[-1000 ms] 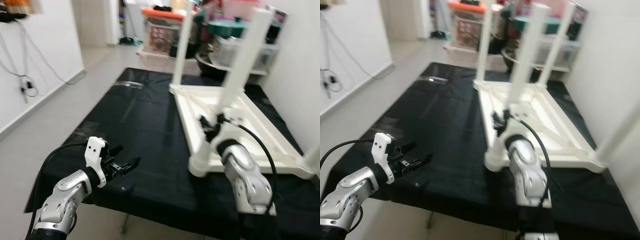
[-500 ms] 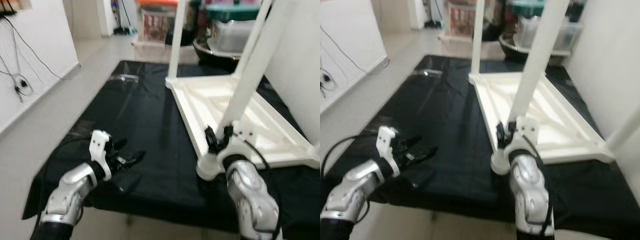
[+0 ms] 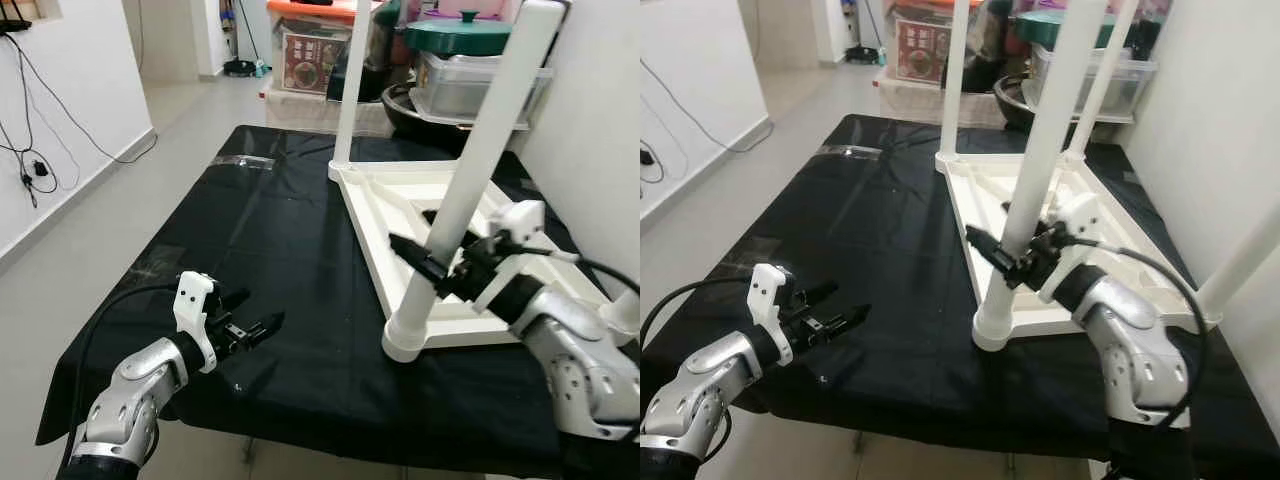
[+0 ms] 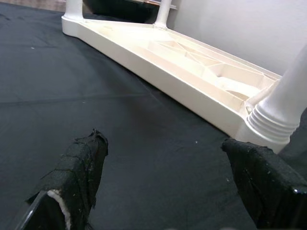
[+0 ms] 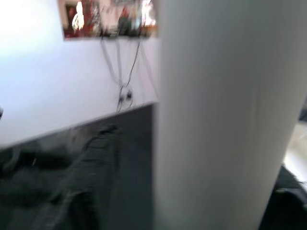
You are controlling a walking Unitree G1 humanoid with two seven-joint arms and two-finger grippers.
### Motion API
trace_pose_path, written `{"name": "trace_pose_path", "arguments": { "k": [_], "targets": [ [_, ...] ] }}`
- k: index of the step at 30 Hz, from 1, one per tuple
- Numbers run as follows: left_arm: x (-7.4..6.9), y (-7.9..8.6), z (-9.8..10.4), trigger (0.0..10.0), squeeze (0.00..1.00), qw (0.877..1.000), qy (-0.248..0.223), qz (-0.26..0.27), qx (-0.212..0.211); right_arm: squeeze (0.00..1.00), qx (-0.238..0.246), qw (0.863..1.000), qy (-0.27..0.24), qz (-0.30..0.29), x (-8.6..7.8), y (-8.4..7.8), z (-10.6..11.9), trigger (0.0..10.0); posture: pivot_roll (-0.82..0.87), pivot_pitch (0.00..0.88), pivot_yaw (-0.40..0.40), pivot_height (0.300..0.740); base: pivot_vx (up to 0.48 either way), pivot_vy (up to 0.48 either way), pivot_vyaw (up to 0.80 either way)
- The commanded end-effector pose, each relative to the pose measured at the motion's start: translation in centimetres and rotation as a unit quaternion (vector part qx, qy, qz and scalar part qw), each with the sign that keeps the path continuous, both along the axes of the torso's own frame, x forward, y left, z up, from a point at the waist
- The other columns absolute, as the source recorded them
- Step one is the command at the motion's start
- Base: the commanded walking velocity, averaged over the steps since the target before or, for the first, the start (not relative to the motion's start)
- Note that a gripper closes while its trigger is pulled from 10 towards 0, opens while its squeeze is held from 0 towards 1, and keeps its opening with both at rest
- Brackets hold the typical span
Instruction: Building children table
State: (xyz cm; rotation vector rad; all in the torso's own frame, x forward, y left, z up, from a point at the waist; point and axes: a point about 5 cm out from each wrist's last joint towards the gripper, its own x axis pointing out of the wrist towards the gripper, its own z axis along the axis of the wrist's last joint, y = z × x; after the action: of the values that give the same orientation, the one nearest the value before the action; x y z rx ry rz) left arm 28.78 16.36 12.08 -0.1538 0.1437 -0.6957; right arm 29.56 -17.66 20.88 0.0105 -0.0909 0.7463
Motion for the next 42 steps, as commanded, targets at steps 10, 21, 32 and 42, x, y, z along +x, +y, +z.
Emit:
{"name": "trace_pose_path", "arguments": {
  "k": [10,21,32,42],
  "targets": [
    [-0.3,0.0,-0.3,10.0,0.00,1.000,0.005,0.000,0.007,0.00,-0.027,0.985,0.098,-0.139,2.1,0.7,-4.0,0.0,0.11,0.000,-0.093,0.740,0.000,0.000,0.00],
    [-0.2,-0.3,-0.3,10.0,0.00,1.000,0.010,-0.008,0.006,0.00,0.019,0.859,0.149,-0.490,-2.5,-0.4,-5.4,10.0,0.08,0.000,-0.066,0.740,0.000,0.000,0.00],
    [0.3,-0.4,0.0,10.0,0.00,1.000,0.006,-0.011,0.005,0.00,0.092,0.943,0.085,-0.308,0.6,0.8,-1.1,10.0,0.09,0.000,-0.076,0.740,0.000,0.000,0.00],
    [-0.1,-0.5,-0.4,10.0,0.00,1.000,0.006,-0.005,0.002,0.00,0.040,0.999,0.027,0.005,0.4,-0.6,-0.2,10.0,0.11,0.000,-0.104,0.740,0.000,0.000,0.00]
  ]
}}
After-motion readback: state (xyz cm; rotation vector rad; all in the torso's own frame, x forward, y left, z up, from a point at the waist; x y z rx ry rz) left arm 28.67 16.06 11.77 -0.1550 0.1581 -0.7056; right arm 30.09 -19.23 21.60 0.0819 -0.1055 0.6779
